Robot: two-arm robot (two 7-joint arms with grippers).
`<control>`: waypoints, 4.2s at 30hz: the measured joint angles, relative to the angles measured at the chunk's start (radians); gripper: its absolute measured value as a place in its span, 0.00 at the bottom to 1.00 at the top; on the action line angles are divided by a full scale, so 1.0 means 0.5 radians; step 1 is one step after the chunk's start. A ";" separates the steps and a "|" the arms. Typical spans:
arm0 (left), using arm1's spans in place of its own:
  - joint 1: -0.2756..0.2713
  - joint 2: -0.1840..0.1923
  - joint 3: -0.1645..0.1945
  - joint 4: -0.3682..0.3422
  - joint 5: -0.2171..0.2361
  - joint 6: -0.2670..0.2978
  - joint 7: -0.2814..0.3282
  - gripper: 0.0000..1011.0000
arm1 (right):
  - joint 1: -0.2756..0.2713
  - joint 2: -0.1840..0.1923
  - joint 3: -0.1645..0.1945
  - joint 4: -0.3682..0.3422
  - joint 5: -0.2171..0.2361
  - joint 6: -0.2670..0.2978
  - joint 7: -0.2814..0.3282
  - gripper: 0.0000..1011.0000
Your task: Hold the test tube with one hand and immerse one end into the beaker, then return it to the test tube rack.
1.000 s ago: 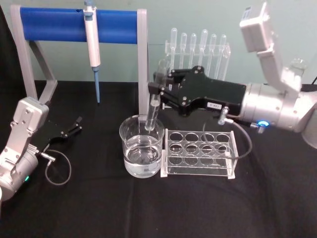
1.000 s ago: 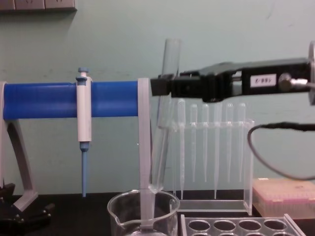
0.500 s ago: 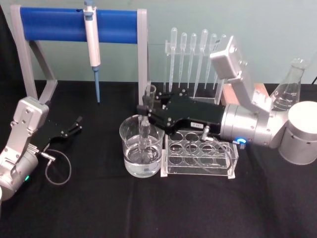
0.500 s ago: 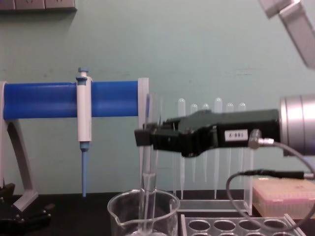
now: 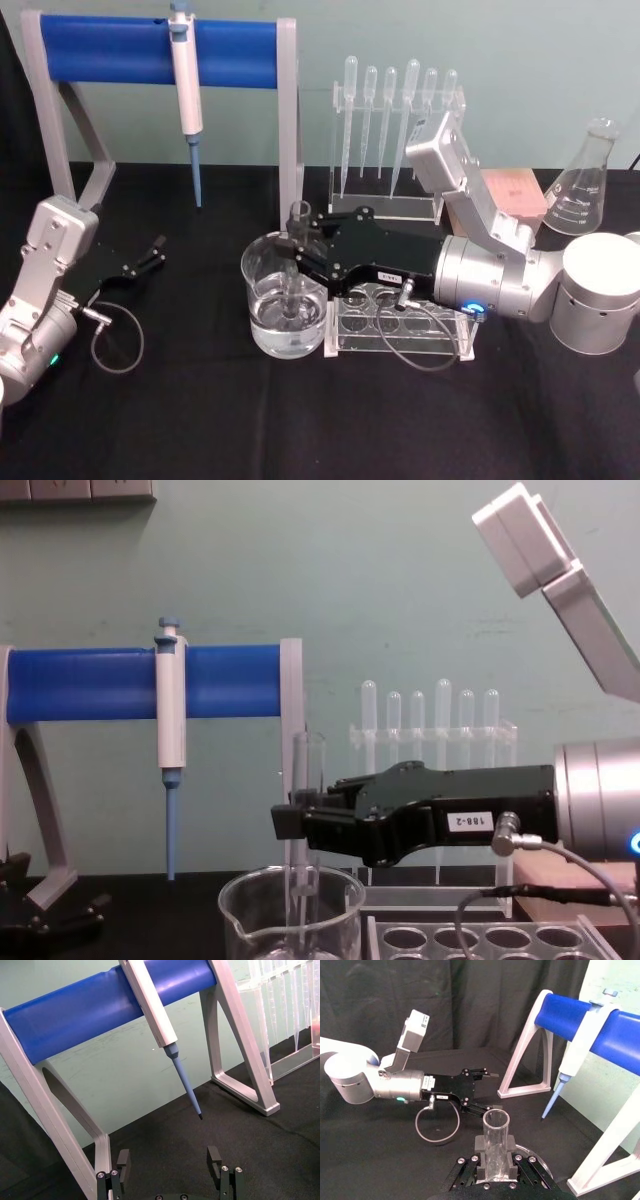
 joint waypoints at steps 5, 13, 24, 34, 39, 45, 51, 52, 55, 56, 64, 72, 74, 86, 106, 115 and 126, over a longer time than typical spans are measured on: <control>0.000 0.000 0.000 0.000 0.000 0.000 0.000 0.99 | -0.020 -0.013 0.014 0.013 -0.016 -0.011 -0.009 0.22; 0.000 0.000 0.000 0.000 0.000 0.000 0.000 0.99 | -0.053 -0.043 0.043 0.050 -0.022 -0.021 -0.014 0.22; 0.000 0.000 0.000 0.000 0.000 0.000 0.000 0.99 | -0.066 -0.057 0.047 0.075 -0.047 0.002 -0.012 0.22; 0.000 0.000 0.000 0.000 0.000 0.000 0.000 0.99 | -0.083 -0.068 0.051 0.089 -0.069 0.026 -0.022 0.22; 0.000 0.000 0.000 0.000 0.000 0.000 0.000 0.99 | -0.086 -0.074 0.050 0.098 -0.081 0.029 -0.022 0.22; 0.000 0.000 0.000 0.000 0.000 0.000 0.000 0.99 | -0.086 -0.081 0.050 0.110 -0.090 0.033 -0.017 0.22; 0.000 0.000 0.000 0.000 0.000 0.000 0.000 0.99 | -0.089 -0.088 0.062 0.118 -0.091 0.039 -0.021 0.22; 0.000 0.000 0.000 0.000 0.000 0.000 0.000 0.99 | -0.090 -0.088 0.063 0.118 -0.091 0.039 -0.022 0.22; 0.000 0.000 0.000 0.000 0.000 0.000 0.000 0.99 | -0.089 -0.088 0.062 0.118 -0.091 0.039 -0.021 0.22; 0.000 0.000 0.000 0.000 0.000 0.000 0.000 0.99 | -0.088 -0.088 0.061 0.118 -0.090 0.039 -0.021 0.22; 0.000 0.000 0.000 0.000 0.000 0.000 0.000 0.99 | -0.087 -0.087 0.059 0.118 -0.089 0.039 -0.021 0.22; 0.000 0.000 0.000 0.000 0.000 0.000 0.000 0.99 | -0.086 -0.085 0.057 0.117 -0.089 0.038 -0.020 0.22; 0.000 0.000 0.000 0.000 0.000 0.000 0.000 0.99 | -0.085 -0.085 0.057 0.116 -0.089 0.038 -0.020 0.22; 0.000 0.000 0.000 0.000 0.000 0.000 0.000 0.99 | -0.084 -0.085 0.056 0.114 -0.089 0.037 -0.018 0.22; 0.000 0.000 0.000 0.000 0.000 0.000 0.000 0.99 | -0.084 -0.085 0.056 0.114 -0.089 0.037 -0.017 0.22; 0.000 0.000 0.000 0.000 0.000 0.000 0.000 0.99 | -0.084 -0.085 0.056 0.114 -0.089 0.037 -0.018 0.22; 0.000 0.000 0.000 0.000 0.000 0.000 0.000 0.99 | -0.084 -0.085 0.056 0.114 -0.089 0.037 -0.018 0.22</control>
